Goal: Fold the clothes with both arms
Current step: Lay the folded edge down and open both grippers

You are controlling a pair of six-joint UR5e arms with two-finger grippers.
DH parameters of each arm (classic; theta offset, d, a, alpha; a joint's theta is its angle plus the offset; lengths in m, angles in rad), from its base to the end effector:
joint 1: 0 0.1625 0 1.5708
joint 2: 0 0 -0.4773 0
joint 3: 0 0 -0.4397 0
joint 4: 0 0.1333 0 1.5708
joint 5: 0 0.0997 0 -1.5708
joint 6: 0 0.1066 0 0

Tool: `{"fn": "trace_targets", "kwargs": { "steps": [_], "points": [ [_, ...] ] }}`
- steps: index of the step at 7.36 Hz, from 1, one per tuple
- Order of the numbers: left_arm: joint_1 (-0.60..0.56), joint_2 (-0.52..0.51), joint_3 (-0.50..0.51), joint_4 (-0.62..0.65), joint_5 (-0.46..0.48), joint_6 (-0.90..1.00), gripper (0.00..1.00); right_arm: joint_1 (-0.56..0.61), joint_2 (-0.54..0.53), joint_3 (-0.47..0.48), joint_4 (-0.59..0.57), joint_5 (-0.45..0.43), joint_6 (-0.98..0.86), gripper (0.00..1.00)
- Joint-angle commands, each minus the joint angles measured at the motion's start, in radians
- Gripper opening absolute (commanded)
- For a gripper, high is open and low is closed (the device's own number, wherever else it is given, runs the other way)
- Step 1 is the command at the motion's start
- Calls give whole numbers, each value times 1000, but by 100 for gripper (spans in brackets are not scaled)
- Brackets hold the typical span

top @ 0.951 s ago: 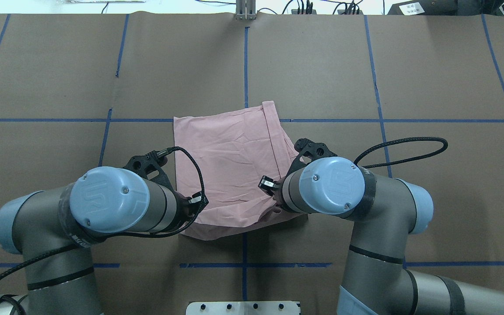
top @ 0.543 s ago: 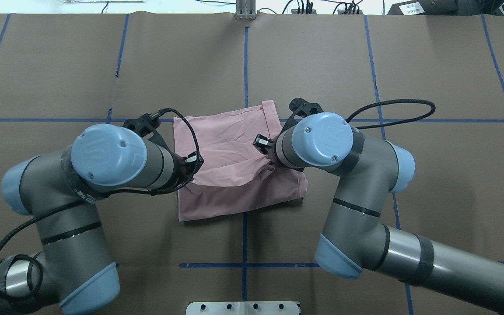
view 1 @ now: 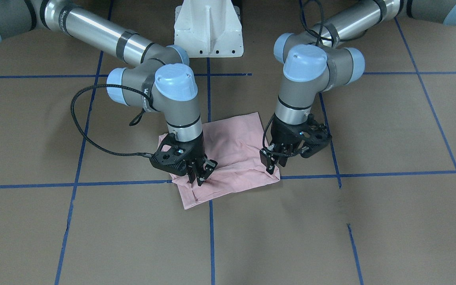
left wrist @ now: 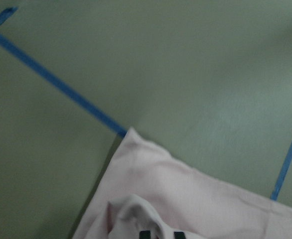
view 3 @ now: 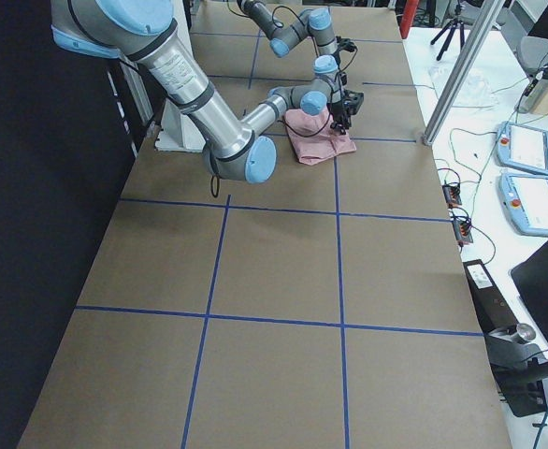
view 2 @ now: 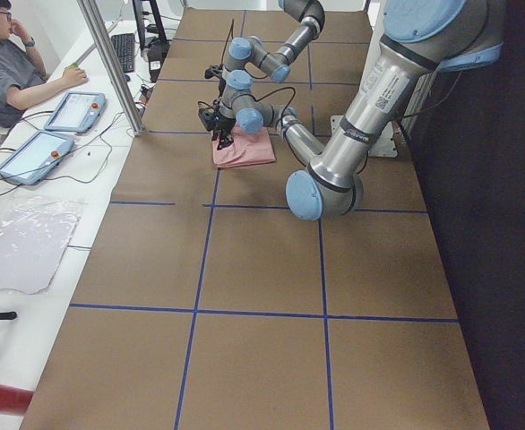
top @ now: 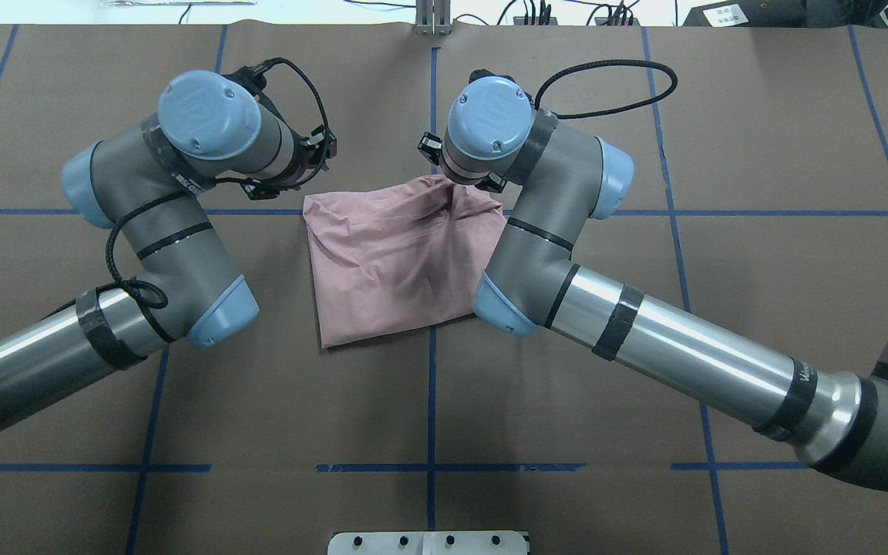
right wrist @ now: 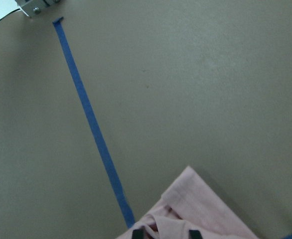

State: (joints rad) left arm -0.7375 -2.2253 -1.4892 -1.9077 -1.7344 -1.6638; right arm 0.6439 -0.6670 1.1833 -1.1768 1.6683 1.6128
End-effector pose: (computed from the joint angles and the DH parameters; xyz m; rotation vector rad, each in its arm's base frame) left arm 0.5173 -0.6266 0.2887 0.1463 0.9293 -0.6957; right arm -0.6479 -0.6400 0.2271 0.1860 -0.9099 0.5925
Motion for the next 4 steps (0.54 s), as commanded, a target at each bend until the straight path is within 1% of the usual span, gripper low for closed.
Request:
{"fn": "trace_targets", "kwargs": {
  "steps": [1, 2, 3, 4],
  "points": [
    [-37, -5, 52, -53, 0, 62, 100, 35, 15, -80, 66, -12, -44, 100],
    [-40, -5, 50, -57, -28, 65, 100, 54, 15, -80, 63, -7, -42, 100],
    [-66, -5, 46, -59, -89, 81, 100, 71, 12, -76, 51, 5, -103, 100],
    [-103, -5, 41, -53, -167, 135, 100, 86, 6, -68, -10, 5, -201, 100]
  ]
}}
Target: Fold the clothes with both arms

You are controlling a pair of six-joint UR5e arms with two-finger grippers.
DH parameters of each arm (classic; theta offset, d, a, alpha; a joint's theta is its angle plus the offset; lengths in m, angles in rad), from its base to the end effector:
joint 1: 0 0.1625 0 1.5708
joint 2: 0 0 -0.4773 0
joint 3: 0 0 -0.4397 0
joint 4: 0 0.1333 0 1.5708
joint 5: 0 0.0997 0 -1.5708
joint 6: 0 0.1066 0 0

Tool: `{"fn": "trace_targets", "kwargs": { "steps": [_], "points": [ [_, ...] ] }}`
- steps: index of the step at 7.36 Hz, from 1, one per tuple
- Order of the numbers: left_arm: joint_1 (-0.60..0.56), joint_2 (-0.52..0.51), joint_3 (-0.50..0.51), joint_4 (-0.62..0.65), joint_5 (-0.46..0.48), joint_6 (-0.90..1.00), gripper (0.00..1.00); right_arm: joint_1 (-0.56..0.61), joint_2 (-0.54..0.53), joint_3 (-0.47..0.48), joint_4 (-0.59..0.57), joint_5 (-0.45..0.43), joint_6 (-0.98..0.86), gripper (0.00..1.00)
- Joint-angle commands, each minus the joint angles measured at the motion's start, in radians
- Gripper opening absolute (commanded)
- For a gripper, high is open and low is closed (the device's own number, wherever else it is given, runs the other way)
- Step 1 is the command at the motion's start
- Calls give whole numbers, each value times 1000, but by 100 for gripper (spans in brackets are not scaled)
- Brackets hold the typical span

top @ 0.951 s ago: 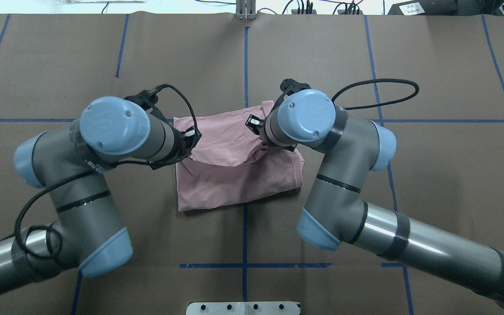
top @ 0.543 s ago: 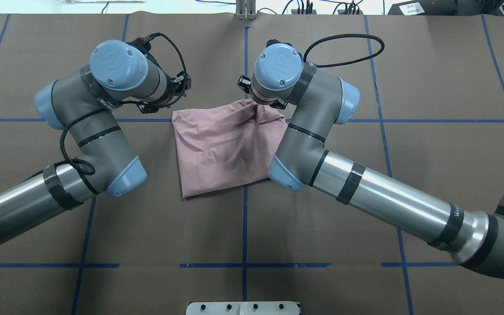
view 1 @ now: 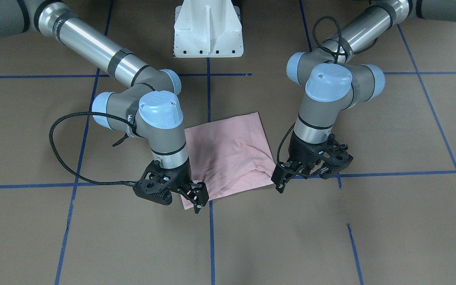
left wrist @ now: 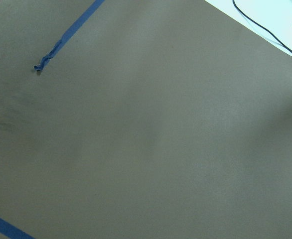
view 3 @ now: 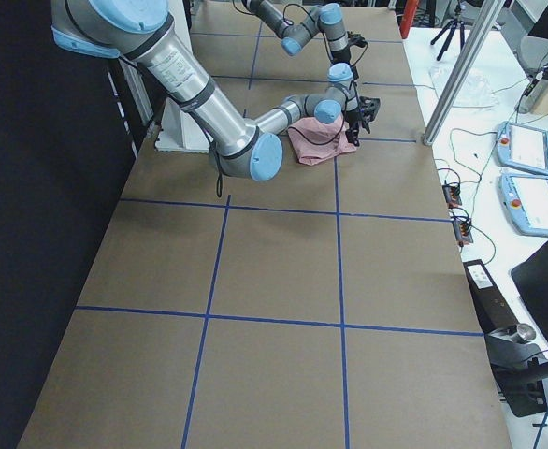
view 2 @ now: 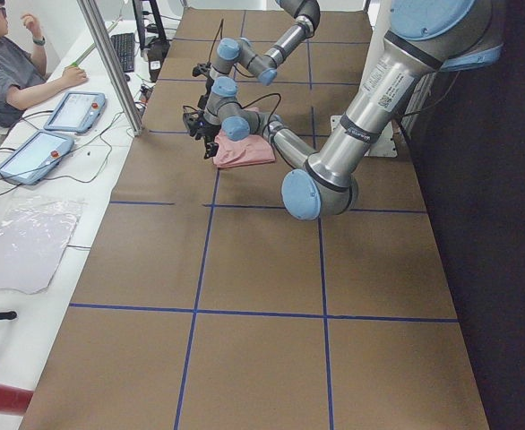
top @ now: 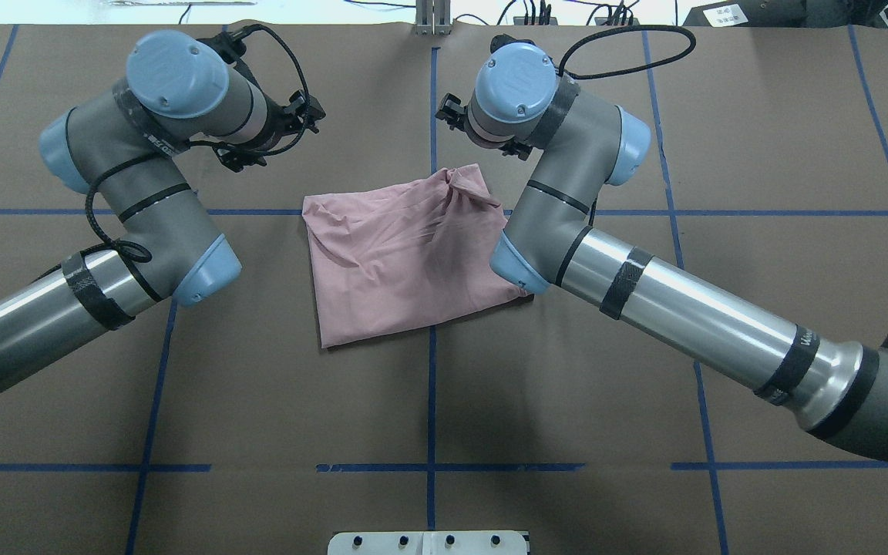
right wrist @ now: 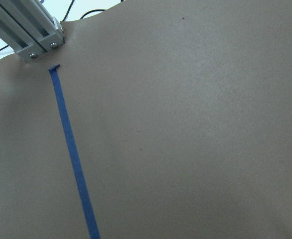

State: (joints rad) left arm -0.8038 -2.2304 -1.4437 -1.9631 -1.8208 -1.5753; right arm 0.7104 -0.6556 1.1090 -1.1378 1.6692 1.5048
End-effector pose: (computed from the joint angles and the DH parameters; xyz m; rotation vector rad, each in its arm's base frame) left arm 0.4878 -0.6601 0.2990 0.1469 0.9543 -0.6305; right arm -0.6165 -0.6923 0.2507 0.2537 -0.8666 0.5572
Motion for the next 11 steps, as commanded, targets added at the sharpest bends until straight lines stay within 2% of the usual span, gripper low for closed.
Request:
{"fn": "trace_targets", "kwargs": {
  "steps": [1, 2, 3, 4, 5, 7, 8, 10, 11],
  "points": [
    [-91, 11, -24, 7, -130, 116, 100, 49, -13, 41, -139, 6, -250, 100],
    [-147, 30, -50, 15, -155, 192, 100, 90, -62, 127, -230, 38, -413, 100],
    [-206, 102, -107, 18, -181, 319, 100, 171, -155, 240, -293, 128, -575, 100],
    [-278, 154, -145, 35, -208, 491, 100, 257, -280, 347, -309, 221, -730, 100],
    [-344, 162, -150, 106, -239, 641, 100, 349, -382, 412, -318, 294, -908, 100],
    [-475, 179, -197, 295, -279, 951, 100, 492, -578, 578, -438, 404, -1212, 100],
    [-551, 208, -214, 385, -314, 1179, 100, 589, -681, 635, -486, 482, -1361, 100],
    [-685, 292, -211, 443, -327, 1514, 100, 766, -861, 635, -491, 694, -1565, 100],
    [-755, 386, -207, 431, -389, 1708, 100, 823, -933, 647, -484, 716, -1619, 100]
  ]
}}
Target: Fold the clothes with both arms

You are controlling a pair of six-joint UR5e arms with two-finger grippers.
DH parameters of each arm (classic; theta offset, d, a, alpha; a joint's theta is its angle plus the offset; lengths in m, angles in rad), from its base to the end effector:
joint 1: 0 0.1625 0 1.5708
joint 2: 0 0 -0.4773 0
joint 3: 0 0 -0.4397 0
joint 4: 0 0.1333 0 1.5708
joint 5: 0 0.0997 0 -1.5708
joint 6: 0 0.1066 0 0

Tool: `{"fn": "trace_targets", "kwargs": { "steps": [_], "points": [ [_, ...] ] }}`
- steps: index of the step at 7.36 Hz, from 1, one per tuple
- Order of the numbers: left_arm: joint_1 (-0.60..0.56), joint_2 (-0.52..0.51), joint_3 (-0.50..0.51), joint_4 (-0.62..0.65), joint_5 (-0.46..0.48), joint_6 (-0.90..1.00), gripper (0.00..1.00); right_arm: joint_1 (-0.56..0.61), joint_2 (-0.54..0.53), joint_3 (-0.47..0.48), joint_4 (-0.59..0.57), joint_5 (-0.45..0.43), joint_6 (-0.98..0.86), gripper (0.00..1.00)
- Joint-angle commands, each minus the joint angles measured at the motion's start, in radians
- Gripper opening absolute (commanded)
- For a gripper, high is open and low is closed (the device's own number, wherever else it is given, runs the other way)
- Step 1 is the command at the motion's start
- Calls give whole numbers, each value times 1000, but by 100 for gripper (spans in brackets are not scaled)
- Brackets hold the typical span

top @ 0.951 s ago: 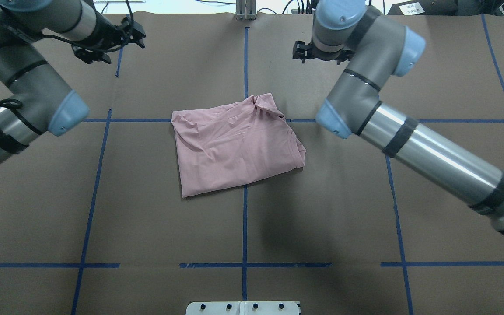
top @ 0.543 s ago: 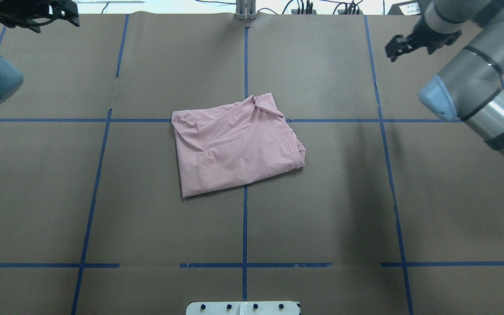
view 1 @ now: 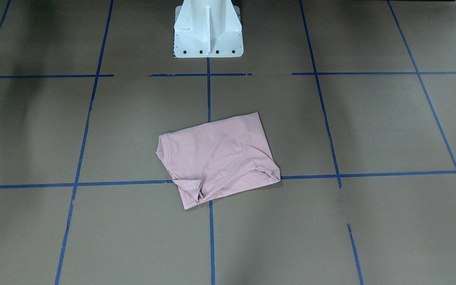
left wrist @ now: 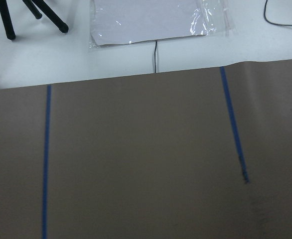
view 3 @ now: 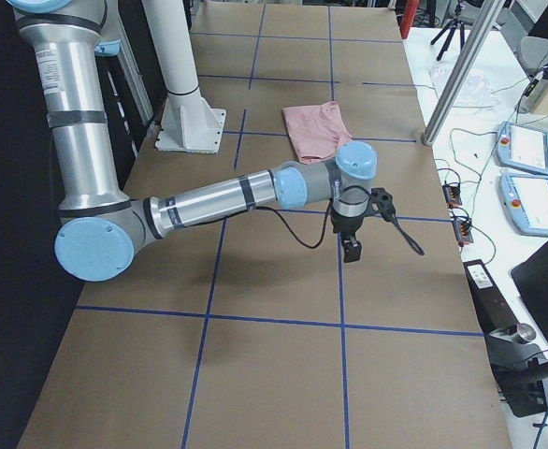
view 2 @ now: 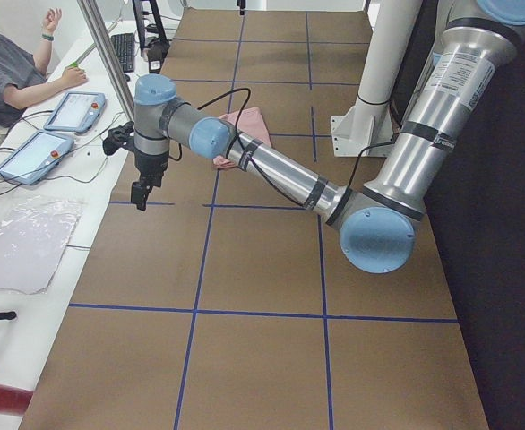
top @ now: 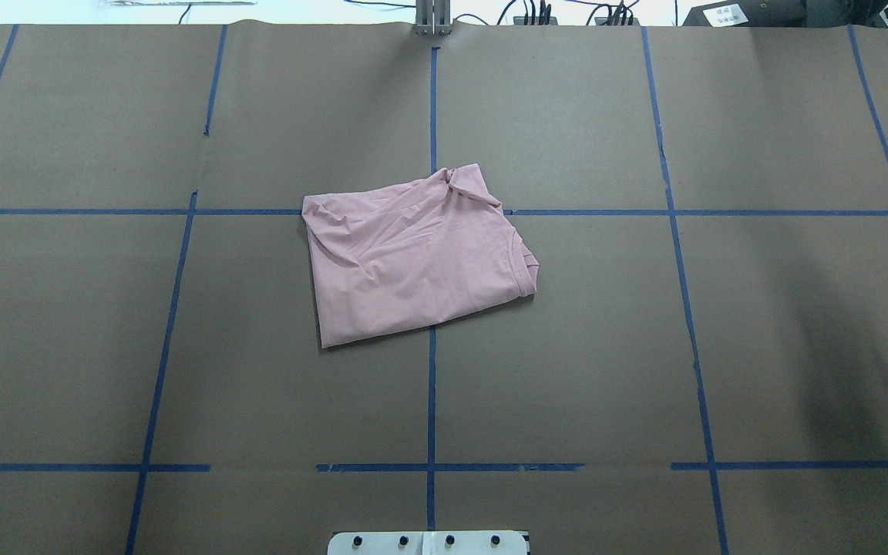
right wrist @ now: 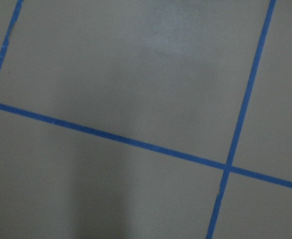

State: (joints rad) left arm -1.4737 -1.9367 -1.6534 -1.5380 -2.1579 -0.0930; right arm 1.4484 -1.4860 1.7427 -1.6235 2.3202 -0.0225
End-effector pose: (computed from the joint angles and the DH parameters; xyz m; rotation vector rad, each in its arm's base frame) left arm -0.0066 -0.6980 0.4585 0.3469 0.6142 0.1259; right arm -0.0105 -0.5822 0.5827 0.1571 -0.7569 -0.2141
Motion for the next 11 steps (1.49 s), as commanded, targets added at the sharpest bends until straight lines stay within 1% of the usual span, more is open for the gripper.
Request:
{"fn": "trace_targets", "kwargs": {
  "steps": [1, 2, 3, 4, 5, 6, 7, 8, 9, 11],
  "points": [
    [-100, 166, -5, 4, -150, 328, 100, 93, -146, 38, 5, 67, -103, 100],
    [-97, 258, -26, -83, -163, 329, 100, 93, -134, 40, 10, 38, -94, 100],
    [-96, 295, 7, -162, -139, 337, 100, 92, -151, 29, 10, 28, -90, 100],
    [-94, 300, 21, -184, -84, 332, 100, 92, -149, -17, 8, 30, -82, 100],
    [-94, 311, 38, -159, -56, 332, 100, 92, -149, -37, 5, 42, -79, 100],
    [-94, 302, 55, -43, -62, 335, 100, 92, -151, -40, 5, 45, -71, 100],
    [-96, 306, 37, 31, -92, 331, 100, 92, -149, -51, 7, 47, -56, 100],
    [-97, 320, 40, 71, -174, 326, 100, 92, -149, -51, 7, 47, -56, 100],
    [-96, 350, 41, 73, -212, 326, 100, 92, -149, -52, 7, 47, -56, 100],
    [-94, 378, 53, 62, -201, 328, 100, 92, -146, -54, 7, 47, -56, 100]
  ]
}}
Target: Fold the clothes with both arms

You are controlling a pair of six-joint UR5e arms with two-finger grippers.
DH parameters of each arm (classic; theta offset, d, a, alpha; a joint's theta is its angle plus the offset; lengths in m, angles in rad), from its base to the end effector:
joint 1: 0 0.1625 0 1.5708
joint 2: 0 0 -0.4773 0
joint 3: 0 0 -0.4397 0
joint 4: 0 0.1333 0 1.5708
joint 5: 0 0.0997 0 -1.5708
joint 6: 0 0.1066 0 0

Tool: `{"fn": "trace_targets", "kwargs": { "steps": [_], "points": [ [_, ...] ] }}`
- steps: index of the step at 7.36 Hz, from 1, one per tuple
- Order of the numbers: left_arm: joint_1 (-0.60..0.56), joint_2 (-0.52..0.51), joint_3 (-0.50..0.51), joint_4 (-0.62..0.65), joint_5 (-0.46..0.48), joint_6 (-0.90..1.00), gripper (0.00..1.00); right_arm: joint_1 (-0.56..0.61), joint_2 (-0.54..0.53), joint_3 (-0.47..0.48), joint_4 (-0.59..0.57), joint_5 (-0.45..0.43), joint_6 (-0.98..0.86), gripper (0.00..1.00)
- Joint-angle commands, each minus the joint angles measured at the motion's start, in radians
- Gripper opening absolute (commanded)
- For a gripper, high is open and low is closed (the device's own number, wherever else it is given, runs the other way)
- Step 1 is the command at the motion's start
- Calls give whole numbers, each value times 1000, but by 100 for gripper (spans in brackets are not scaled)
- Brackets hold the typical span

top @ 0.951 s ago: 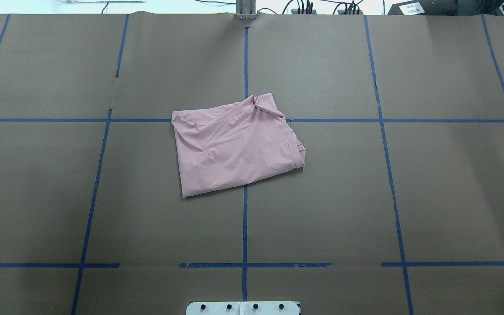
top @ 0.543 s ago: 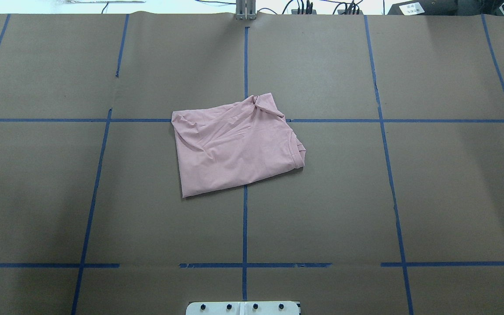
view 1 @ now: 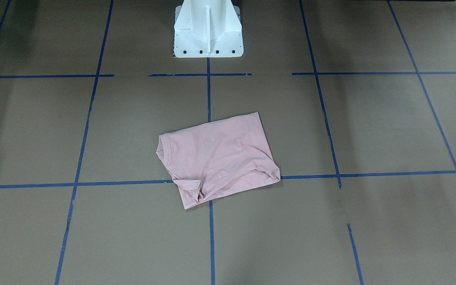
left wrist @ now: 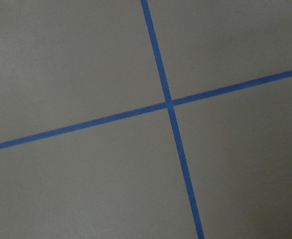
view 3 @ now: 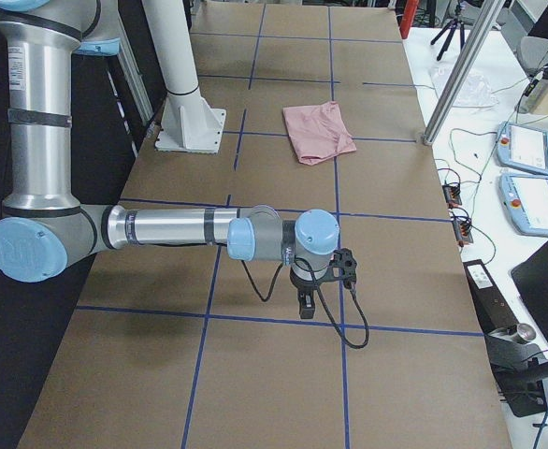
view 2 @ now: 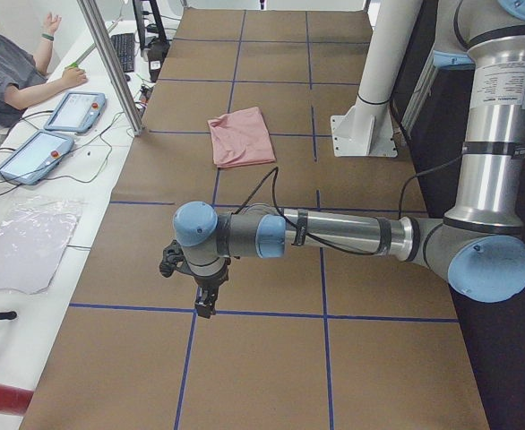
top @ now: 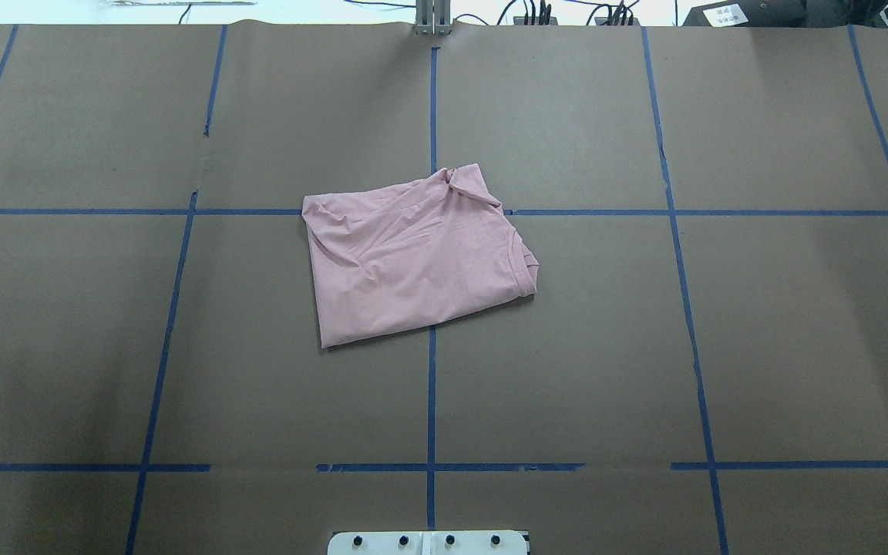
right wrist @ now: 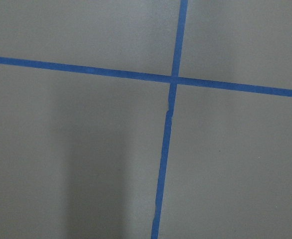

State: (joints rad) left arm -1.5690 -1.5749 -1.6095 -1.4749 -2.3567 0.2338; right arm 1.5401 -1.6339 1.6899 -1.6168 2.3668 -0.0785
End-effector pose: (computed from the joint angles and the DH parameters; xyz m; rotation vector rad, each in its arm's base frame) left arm -0.0569 -0.5369 0.7015 0.0410 0.7877 0.2024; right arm 0.0415 -0.5109 0.6878 0.0285 -0.7959 -0.1073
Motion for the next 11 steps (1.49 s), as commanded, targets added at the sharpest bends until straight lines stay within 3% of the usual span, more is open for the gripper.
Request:
{"fn": "trace_targets", "kwargs": {
  "steps": [1, 11],
  "points": [
    [1, 16, 11, -1, -1, 1, 100, 0, 0, -1, 0, 0, 0, 100],
    [1, 15, 0, -2, -3, -2, 100, 2, -3, -22, 0, -1, -1, 100]
  ]
}}
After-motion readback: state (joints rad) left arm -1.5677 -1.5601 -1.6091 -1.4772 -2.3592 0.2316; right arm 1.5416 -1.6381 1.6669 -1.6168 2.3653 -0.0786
